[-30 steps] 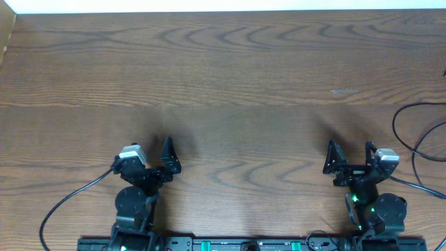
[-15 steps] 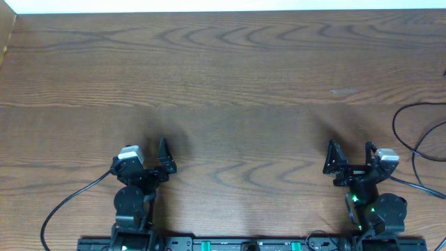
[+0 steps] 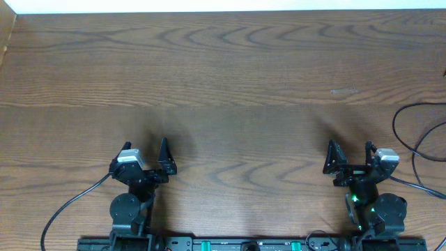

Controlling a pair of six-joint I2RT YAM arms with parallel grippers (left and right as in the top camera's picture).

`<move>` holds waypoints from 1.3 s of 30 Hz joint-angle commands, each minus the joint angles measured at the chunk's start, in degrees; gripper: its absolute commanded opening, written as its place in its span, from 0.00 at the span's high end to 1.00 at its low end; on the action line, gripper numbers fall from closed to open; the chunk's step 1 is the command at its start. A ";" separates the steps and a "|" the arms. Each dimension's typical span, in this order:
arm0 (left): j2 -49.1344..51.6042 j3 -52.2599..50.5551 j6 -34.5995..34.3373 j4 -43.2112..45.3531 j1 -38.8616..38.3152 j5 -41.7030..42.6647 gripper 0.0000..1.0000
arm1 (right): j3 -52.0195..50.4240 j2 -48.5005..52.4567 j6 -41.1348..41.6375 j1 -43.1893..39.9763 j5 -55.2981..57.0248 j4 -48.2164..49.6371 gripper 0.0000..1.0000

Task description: Untangle cables

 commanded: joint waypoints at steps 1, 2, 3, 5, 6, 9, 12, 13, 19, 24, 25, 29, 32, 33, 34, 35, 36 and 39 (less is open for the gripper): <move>-0.61 -0.92 1.01 -2.69 0.57 0.90 0.02 | -0.22 -0.28 0.57 0.37 0.48 -0.09 0.01; -0.61 -0.92 1.01 -2.67 0.57 0.92 0.02 | -0.22 -0.28 0.57 0.37 0.48 -0.09 0.01; -0.61 -0.92 1.01 -2.67 0.57 0.90 0.02 | -0.22 -0.28 0.57 0.37 0.48 -0.09 0.01; -0.61 -0.92 1.01 -2.67 0.57 0.92 0.02 | -0.22 -0.28 0.57 0.37 0.48 -0.09 0.01; -0.61 -0.92 1.01 -2.67 0.57 0.90 0.02 | -0.22 -0.28 0.57 0.37 0.48 -0.09 0.01; -0.59 -0.92 1.01 -2.67 0.57 0.90 0.02 | -0.22 -0.28 0.57 0.37 0.48 -0.09 0.01; -0.37 -0.92 1.01 -2.67 0.57 0.92 0.02 | -0.22 -0.28 0.57 0.37 0.48 -0.09 0.01; -0.35 -0.92 1.01 -2.67 0.57 0.92 0.02 | -0.22 -0.28 0.57 0.37 0.48 -0.09 0.01; -0.33 -0.92 1.01 -2.64 0.57 0.92 0.02 | -0.22 -0.28 0.57 0.37 0.48 -0.09 0.01; -0.33 -0.92 1.01 -2.64 0.57 0.90 0.02 | -0.22 -0.26 -1.11 0.31 2.29 -0.17 0.01; -0.33 -0.92 1.01 -2.64 0.57 0.90 0.02 | -0.22 -0.24 -3.13 0.26 3.15 -0.22 0.01; -0.33 -0.92 1.01 -2.64 0.57 0.90 0.02 | -0.22 -0.20 -16.09 0.26 4.39 -0.22 0.01; -0.33 -0.92 1.01 -2.67 0.57 0.90 0.02 | -0.22 -0.15 -25.92 0.26 4.35 -0.22 0.01; -0.33 -0.92 1.01 -2.64 0.57 0.90 0.02 | -0.22 -0.13 -27.96 0.26 4.37 -0.22 0.01; -0.33 -0.92 1.01 -2.64 0.57 0.90 0.02 | -0.22 -0.13 -29.24 0.26 4.35 -0.22 0.01; -0.33 -0.92 1.03 -2.64 0.57 0.92 0.02 | -0.22 -0.13 -30.05 0.26 4.35 -0.22 0.01; -0.33 -0.92 1.01 -2.64 0.57 0.90 0.02 | -0.22 -0.13 -30.14 0.26 4.35 -0.22 0.01; -0.33 -0.92 1.01 -2.67 0.57 0.90 0.02 | -0.22 -0.13 -30.10 0.28 4.31 -0.22 0.01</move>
